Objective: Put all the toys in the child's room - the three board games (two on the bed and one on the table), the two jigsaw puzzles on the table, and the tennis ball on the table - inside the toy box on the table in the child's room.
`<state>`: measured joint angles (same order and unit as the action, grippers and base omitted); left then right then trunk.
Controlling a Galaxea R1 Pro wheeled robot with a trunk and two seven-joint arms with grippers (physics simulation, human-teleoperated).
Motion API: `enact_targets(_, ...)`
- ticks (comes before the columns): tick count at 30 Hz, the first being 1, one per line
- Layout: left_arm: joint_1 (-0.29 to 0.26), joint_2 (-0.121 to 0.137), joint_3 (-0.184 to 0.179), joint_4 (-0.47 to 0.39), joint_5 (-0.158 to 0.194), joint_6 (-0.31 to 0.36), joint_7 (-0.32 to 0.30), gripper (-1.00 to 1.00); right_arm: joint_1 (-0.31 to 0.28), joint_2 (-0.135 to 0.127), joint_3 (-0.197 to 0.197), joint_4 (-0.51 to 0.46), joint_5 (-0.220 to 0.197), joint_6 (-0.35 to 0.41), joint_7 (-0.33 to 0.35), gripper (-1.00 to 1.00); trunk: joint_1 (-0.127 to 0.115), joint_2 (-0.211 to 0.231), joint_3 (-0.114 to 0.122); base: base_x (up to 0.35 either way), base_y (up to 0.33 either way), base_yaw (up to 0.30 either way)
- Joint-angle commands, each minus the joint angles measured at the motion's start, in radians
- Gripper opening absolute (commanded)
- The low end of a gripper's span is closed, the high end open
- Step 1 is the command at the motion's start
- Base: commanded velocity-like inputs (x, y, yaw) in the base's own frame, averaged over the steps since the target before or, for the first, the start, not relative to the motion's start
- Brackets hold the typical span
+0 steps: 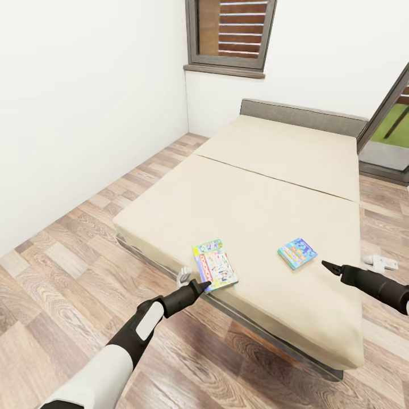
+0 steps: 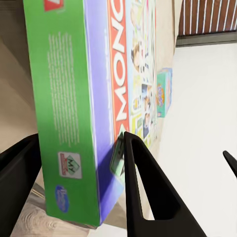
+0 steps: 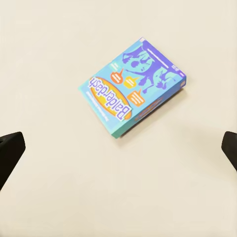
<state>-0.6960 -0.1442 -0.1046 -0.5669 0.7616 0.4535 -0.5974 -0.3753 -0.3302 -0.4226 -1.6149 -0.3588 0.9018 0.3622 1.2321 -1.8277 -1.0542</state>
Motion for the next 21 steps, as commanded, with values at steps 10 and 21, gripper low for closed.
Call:
enact_targets(10,0.007,0.004,-0.001,-0.006,0.010,0.015,-0.011,-1.00,-0.001,0.000,-0.001,0.000,0.006,0.002,0.008,1.00,-0.038,0.070,0.031,0.000,0.000,0.000)
enact_targets(21,0.046,0.010,0.000,-0.044,0.013,0.018,-0.046,-1.00,-0.001,0.000,0.001,0.000,0.006,0.001,0.008,1.00,-0.081,0.147,0.065,0.000,0.000,0.000)
